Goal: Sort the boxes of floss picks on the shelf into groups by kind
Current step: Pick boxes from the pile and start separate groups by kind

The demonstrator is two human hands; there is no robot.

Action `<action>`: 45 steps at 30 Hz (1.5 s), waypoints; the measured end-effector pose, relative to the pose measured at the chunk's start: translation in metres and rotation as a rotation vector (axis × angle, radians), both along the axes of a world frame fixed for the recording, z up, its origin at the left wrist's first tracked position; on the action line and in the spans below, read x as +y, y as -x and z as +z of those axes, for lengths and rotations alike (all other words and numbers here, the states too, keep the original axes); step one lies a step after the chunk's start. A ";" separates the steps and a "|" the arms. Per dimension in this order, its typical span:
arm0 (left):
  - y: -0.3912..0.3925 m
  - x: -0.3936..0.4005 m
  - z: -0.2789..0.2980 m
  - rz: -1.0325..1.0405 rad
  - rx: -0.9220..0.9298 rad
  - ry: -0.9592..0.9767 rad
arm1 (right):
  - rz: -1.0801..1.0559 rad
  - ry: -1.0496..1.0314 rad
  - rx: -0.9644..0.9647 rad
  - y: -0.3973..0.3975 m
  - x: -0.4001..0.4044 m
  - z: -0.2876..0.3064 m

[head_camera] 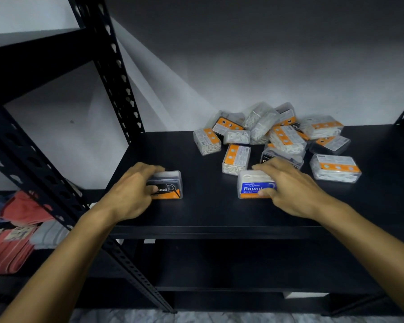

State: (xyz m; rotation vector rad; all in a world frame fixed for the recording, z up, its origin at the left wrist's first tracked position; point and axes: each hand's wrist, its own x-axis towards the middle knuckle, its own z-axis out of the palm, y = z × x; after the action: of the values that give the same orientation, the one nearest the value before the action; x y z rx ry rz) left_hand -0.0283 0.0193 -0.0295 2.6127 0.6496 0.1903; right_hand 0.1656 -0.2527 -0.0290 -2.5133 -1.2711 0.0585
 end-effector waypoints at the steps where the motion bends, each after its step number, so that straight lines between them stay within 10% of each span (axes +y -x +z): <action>1: 0.001 0.000 -0.001 0.006 0.001 -0.004 | -0.006 0.003 0.003 0.000 -0.001 0.000; 24: 0.008 -0.002 0.011 0.008 0.060 -0.052 | -0.028 0.022 0.004 0.002 -0.003 0.006; 35: -0.041 -0.038 0.043 -0.004 -0.330 -0.203 | -0.087 -0.225 -0.086 -0.017 -0.019 0.023; 45: -0.144 -0.080 0.032 0.119 0.165 -0.025 | -0.296 0.016 -0.009 -0.051 -0.009 0.022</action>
State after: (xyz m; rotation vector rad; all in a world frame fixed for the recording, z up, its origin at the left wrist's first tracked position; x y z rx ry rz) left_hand 0.1157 -0.0606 0.0028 2.6341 0.8663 0.0184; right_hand 0.2167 -0.2618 -0.0074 -2.6889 -0.8917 -0.0115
